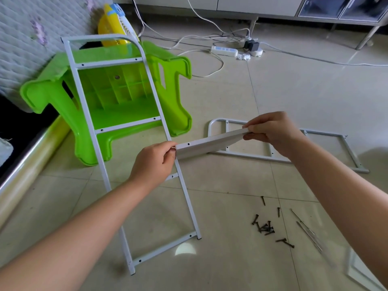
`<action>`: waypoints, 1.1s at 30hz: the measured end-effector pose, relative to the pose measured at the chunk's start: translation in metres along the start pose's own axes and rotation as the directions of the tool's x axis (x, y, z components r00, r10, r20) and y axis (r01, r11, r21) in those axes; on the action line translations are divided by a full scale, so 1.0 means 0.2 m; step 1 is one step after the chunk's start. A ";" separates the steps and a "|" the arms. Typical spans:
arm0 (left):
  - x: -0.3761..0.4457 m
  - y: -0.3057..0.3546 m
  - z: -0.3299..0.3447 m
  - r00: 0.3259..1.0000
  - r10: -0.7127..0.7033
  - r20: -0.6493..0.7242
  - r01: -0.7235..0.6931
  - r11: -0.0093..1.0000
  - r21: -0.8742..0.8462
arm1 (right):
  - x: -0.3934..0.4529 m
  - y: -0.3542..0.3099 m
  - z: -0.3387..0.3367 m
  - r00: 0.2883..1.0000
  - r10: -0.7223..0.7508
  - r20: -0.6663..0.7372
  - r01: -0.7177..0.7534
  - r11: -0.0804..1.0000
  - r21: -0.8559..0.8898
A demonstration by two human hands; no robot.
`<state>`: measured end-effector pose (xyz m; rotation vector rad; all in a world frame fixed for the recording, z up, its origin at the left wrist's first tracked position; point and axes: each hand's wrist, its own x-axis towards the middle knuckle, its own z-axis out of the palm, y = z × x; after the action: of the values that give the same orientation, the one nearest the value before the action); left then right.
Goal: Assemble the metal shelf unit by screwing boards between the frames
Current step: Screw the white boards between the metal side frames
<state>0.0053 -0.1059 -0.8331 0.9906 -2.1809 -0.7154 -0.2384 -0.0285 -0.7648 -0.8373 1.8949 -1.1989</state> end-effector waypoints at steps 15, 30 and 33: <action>-0.23 -0.34 0.04 0.784 -0.510 0.354 -0.021 0.548 0.836 | 0.03 0.06 0.11 0.978 -0.127 -0.166 0.105 0.985 -0.135; -0.06 -0.16 -0.43 0.904 -0.376 0.201 -0.015 0.444 0.896 | -0.05 0.10 0.23 0.799 -0.598 -0.058 0.524 0.740 -0.421; -0.01 -0.10 -0.50 0.935 -0.315 0.165 0.005 0.476 0.880 | -0.05 0.03 0.27 0.815 -0.575 -0.068 0.484 0.741 -0.465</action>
<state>0.0882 -0.1368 -0.7817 1.6943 -2.8051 0.3285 -0.1889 -0.0425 -0.7839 -1.6489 2.2138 -1.2406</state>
